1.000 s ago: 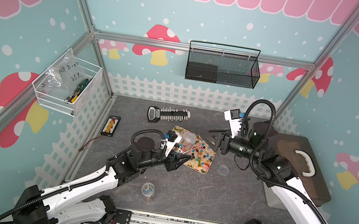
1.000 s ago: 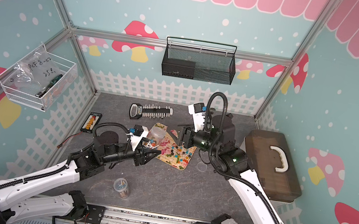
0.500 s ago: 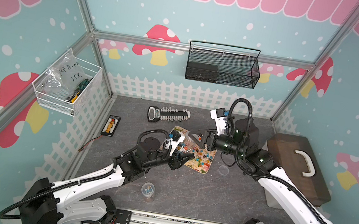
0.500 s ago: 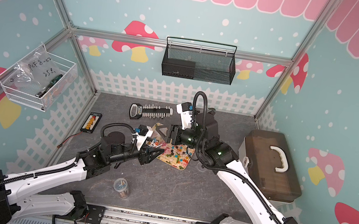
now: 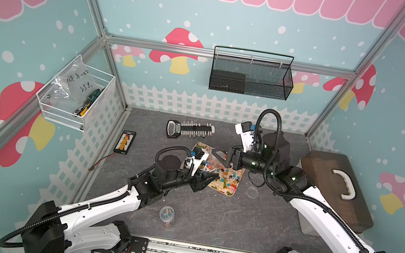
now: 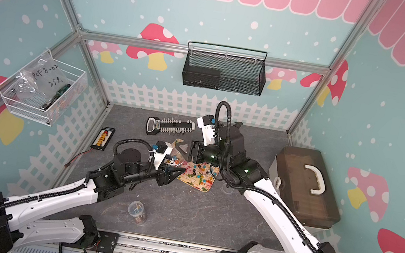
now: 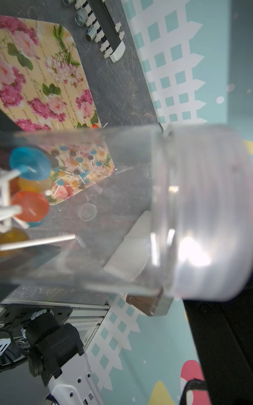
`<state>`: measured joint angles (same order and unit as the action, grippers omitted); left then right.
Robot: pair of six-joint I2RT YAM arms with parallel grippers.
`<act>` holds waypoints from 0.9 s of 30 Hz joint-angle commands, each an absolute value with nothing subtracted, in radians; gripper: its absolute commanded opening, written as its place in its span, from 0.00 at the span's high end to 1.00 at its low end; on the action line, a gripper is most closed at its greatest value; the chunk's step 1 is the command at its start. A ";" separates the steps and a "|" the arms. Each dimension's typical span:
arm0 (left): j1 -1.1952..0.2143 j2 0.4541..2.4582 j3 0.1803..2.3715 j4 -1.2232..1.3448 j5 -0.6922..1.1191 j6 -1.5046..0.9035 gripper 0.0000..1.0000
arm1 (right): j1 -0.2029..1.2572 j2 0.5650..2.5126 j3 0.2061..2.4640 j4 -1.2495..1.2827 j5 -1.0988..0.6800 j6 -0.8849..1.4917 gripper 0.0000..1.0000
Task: Pour the candies out of the jar
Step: Unscrew the lid from the jar.
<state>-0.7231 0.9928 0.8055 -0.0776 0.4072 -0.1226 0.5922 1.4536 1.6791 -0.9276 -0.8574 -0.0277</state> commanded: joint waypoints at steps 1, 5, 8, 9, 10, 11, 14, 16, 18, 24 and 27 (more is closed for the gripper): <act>-0.727 0.967 0.785 -0.006 0.463 -0.100 0.19 | 0.578 1.457 1.704 -0.964 -0.927 -0.063 0.74; -0.727 0.989 0.798 -0.018 0.543 -0.107 0.33 | 0.570 1.453 1.707 -0.965 -0.957 -0.060 0.74; -0.727 0.998 0.796 -0.008 0.567 -0.113 0.38 | 0.565 1.452 1.714 -0.963 -0.970 -0.056 0.74; -0.727 1.000 0.796 -0.007 0.570 -0.112 0.38 | 0.563 1.454 1.717 -0.963 -0.977 -0.055 0.74; -0.727 1.003 0.798 -0.009 0.574 -0.110 0.38 | 0.561 1.454 1.724 -0.963 -0.982 -0.052 0.74; -0.727 1.006 0.801 -0.011 0.580 -0.108 0.38 | 0.561 1.455 1.728 -0.963 -0.984 -0.051 0.74; -0.727 1.022 0.815 -0.024 0.596 -0.102 0.38 | 0.557 1.457 1.739 -0.963 -0.989 -0.049 0.74; -0.727 1.030 0.821 -0.026 0.595 -0.101 0.37 | 0.556 1.458 1.740 -0.963 -0.991 -0.045 0.74; -0.727 1.032 0.818 -0.019 0.585 -0.100 0.35 | 0.556 1.459 1.737 -0.962 -0.991 -0.043 0.74; -0.727 1.031 0.815 -0.012 0.571 -0.095 0.34 | 0.556 1.447 1.717 -0.956 -0.988 -0.037 0.74; -0.727 1.026 0.812 -0.007 0.555 -0.095 0.45 | 0.556 1.445 1.707 -0.956 -0.979 -0.038 0.75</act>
<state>-0.7273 1.0294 0.8043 -0.0071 0.5690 -0.1047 0.5594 1.4570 1.6997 -0.9699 -0.9459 -0.0216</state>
